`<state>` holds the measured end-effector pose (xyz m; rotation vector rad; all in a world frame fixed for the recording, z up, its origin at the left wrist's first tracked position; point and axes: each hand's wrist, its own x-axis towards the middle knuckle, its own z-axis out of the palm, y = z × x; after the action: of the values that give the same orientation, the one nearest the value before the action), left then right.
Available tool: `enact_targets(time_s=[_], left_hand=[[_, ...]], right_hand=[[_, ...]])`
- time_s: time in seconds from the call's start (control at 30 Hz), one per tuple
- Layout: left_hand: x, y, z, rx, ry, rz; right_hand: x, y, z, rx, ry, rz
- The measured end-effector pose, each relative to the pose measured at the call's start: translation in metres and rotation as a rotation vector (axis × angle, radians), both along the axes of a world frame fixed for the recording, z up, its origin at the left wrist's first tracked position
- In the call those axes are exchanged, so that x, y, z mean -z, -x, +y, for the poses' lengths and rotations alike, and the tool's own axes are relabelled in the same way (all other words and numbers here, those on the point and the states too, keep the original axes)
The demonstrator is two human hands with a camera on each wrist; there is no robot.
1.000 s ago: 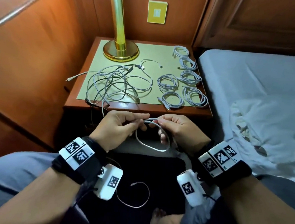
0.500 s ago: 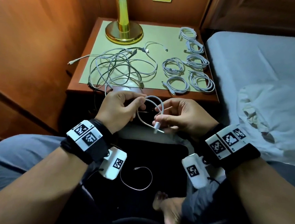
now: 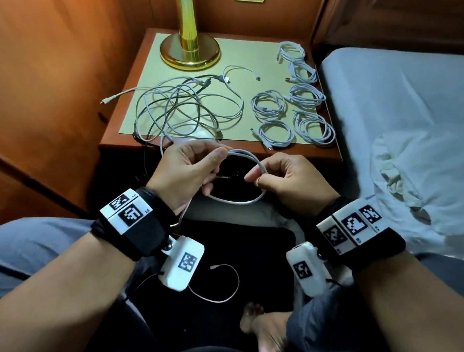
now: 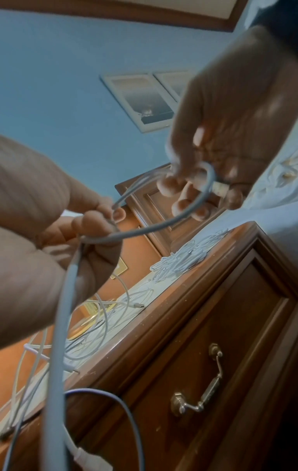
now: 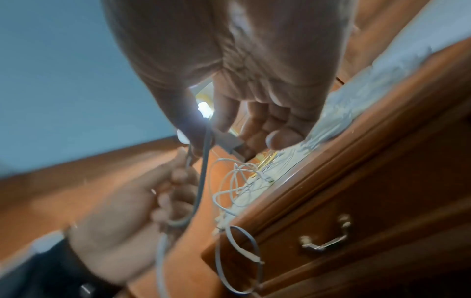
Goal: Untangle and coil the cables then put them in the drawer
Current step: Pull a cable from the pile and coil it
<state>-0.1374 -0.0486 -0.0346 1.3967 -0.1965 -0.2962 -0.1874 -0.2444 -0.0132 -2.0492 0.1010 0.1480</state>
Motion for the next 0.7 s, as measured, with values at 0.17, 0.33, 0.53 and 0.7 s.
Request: enact_targets(time_s=[0.17, 0.33, 0.53, 0.7], left_hand=[[0.0, -0.002, 0.003, -0.051, -0.093, -0.078], [0.007, -0.002, 0.002, -0.007, -0.238, -0.241], [0.006, -0.001, 0.003, 0.045, -0.33, -0.319], [0.002, 0.002, 0.003, 0.073, -0.288, -0.3]], right_hand=[[0.0, 0.0, 0.001, -0.092, -0.423, 0.17], [0.0, 0.002, 0.002, -0.068, -0.468, 0.208], [-0.006, 0.005, 0.011, -0.029, -0.742, 0.362], [-0.006, 0.003, 0.008, -0.063, -0.769, 0.407]])
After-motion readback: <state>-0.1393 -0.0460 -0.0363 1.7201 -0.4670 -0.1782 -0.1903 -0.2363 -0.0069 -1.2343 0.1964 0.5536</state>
